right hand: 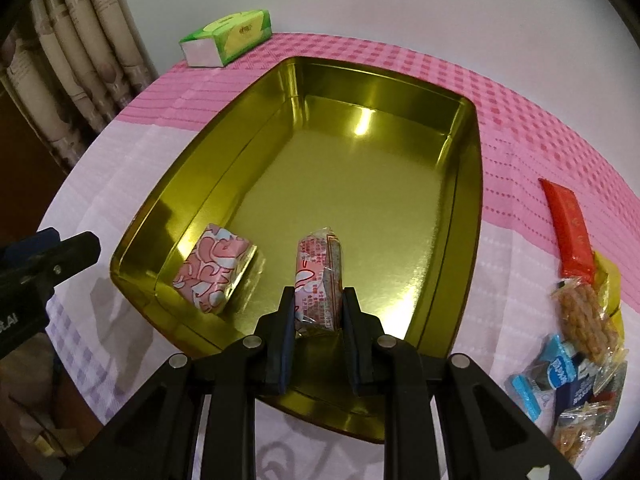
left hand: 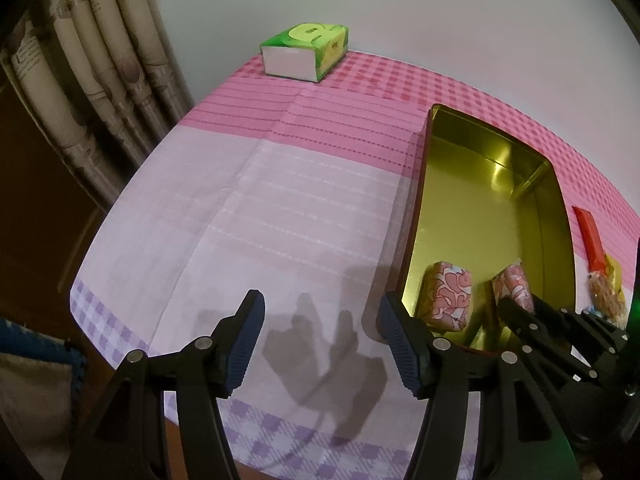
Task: Organize snacks
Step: 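Open both tools to release the pink cakes inside the tin, then grasp the dark green seaweed block with the right tool, then grasp the clear bag of fried dough twists with the left tool while the right holds the seaweed block, then lower the fried dough bag into the tin and open the left tool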
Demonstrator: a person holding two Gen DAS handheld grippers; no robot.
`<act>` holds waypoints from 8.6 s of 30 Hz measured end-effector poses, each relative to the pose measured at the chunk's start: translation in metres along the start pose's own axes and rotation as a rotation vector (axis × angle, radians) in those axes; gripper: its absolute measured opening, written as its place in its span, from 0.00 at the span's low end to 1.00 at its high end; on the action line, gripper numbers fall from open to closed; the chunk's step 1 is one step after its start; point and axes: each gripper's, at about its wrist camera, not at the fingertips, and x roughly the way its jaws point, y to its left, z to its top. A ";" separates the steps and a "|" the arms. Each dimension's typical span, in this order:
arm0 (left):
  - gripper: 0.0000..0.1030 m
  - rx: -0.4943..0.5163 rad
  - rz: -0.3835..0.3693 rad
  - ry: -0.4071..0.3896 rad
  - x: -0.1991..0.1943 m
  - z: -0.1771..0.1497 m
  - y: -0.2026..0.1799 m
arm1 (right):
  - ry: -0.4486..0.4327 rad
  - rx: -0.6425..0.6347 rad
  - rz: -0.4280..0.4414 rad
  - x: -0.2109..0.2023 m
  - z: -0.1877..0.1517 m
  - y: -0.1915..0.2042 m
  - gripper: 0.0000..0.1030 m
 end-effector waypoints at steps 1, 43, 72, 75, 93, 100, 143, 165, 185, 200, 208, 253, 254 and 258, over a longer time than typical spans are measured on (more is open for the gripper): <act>0.60 0.000 0.000 0.001 0.000 0.000 0.000 | 0.001 -0.001 -0.001 0.000 0.000 0.000 0.20; 0.64 0.180 -0.092 -0.063 -0.047 -0.031 -0.089 | -0.087 0.123 -0.137 -0.107 -0.125 -0.235 0.43; 0.64 0.301 -0.203 0.108 -0.035 -0.097 -0.221 | -0.065 0.128 -0.097 -0.086 -0.143 -0.255 0.32; 0.64 0.293 -0.215 0.147 -0.031 -0.100 -0.233 | -0.050 0.147 -0.120 -0.089 -0.155 -0.267 0.32; 0.64 0.098 -0.339 0.304 -0.015 -0.097 -0.295 | -0.001 0.214 -0.120 -0.081 -0.172 -0.298 0.32; 0.65 0.072 -0.333 0.355 0.003 -0.103 -0.300 | -0.001 0.200 -0.121 -0.081 -0.171 -0.296 0.32; 0.34 0.455 -0.208 0.183 -0.022 -0.116 -0.295 | 0.003 0.192 -0.115 -0.081 -0.170 -0.296 0.33; 0.32 0.531 -0.247 0.122 -0.050 -0.110 -0.280 | 0.003 0.185 -0.132 -0.079 -0.169 -0.293 0.33; 0.32 0.491 -0.194 -0.022 -0.073 -0.051 -0.231 | -0.002 0.181 -0.136 -0.079 -0.169 -0.293 0.33; 0.32 0.448 -0.010 0.010 0.006 0.027 -0.149 | -0.007 0.210 -0.157 -0.079 -0.168 -0.290 0.33; 0.32 0.432 -0.032 0.084 0.045 0.033 -0.149 | -0.003 0.244 -0.175 -0.079 -0.168 -0.290 0.33; 0.65 0.180 -0.008 -0.037 -0.017 -0.017 -0.057 | -0.118 0.170 -0.023 -0.102 -0.071 -0.153 0.32; 0.65 0.165 0.001 -0.039 -0.019 -0.020 -0.050 | -0.118 0.161 -0.016 -0.101 -0.067 -0.144 0.32; 0.65 0.102 -0.004 -0.024 -0.021 -0.031 -0.030 | -0.115 0.109 0.024 -0.094 -0.044 -0.107 0.32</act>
